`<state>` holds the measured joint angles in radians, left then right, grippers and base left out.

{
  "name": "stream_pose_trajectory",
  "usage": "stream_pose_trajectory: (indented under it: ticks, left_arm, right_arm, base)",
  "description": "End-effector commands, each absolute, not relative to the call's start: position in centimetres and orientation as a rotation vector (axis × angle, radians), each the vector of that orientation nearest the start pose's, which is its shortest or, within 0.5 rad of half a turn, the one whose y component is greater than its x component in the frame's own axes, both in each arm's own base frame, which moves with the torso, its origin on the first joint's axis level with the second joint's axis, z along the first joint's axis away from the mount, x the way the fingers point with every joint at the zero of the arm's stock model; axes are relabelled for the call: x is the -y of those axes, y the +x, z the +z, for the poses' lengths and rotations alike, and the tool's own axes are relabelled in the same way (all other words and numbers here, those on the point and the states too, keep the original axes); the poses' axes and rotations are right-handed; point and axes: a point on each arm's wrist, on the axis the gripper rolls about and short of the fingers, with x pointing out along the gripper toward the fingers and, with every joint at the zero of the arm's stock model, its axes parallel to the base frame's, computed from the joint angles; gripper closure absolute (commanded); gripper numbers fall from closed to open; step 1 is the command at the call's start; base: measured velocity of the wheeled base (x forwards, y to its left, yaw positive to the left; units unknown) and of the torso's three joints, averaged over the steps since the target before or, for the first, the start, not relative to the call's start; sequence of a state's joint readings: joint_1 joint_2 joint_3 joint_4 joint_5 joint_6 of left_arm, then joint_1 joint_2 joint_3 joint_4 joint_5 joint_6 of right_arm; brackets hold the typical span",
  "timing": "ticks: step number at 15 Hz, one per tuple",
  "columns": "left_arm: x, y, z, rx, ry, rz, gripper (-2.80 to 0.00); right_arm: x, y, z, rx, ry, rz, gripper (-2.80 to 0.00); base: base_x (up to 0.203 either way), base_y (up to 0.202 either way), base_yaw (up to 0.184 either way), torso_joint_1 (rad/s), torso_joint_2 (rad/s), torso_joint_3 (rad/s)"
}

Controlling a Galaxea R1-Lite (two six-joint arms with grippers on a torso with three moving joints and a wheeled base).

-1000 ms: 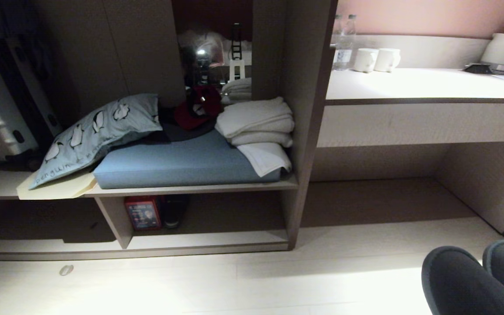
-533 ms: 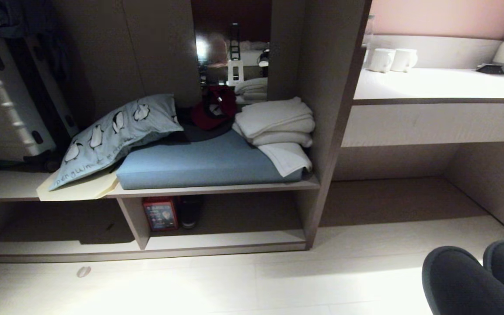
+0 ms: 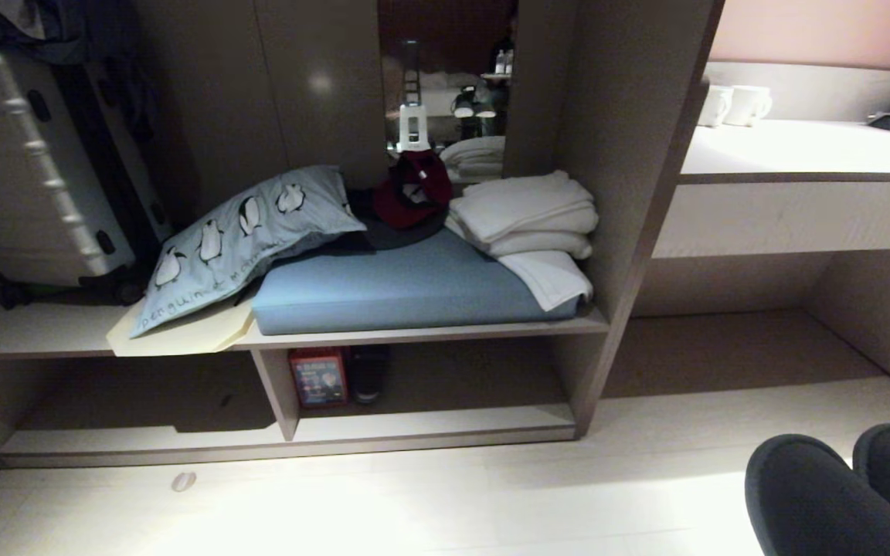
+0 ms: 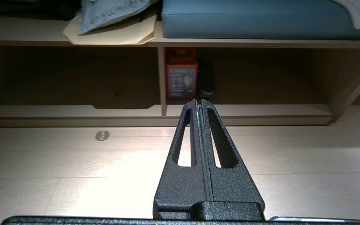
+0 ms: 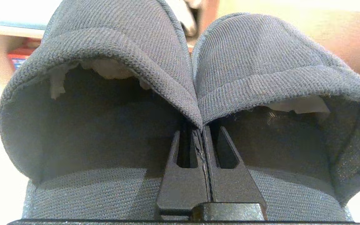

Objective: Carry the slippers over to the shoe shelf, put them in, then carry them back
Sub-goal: Place the slippers into the shoe cabinet

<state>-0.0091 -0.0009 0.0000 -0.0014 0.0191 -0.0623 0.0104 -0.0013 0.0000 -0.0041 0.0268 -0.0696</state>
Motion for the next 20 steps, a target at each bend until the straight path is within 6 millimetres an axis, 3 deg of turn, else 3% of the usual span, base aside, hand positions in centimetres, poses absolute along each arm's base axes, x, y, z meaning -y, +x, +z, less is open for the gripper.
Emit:
stream_pose_trajectory:
  ticks: [1,14,20]
  left_arm:
    - [-0.07,-2.28,7.56,0.002,-0.063,0.011,0.0]
    - [-0.07,-2.28,7.56,0.002,-0.061,0.011,0.0]
    - [-0.07,-2.28,7.56,0.002,-0.061,0.011,0.0]
  right_arm:
    - [-0.04,-2.29,7.59,0.007,-0.071,0.038,0.0]
    - [-0.04,-2.29,7.59,0.007,-0.071,0.037,0.0]
    - [-0.04,-2.29,7.59,0.007,-0.071,0.038,0.0]
  base:
    - [0.0,0.194,-0.002,0.002,0.0,0.002]
    - [0.0,0.195,-0.002,0.004,0.0,0.003]
    - [0.0,0.036,-0.001,0.0,0.0,0.002]
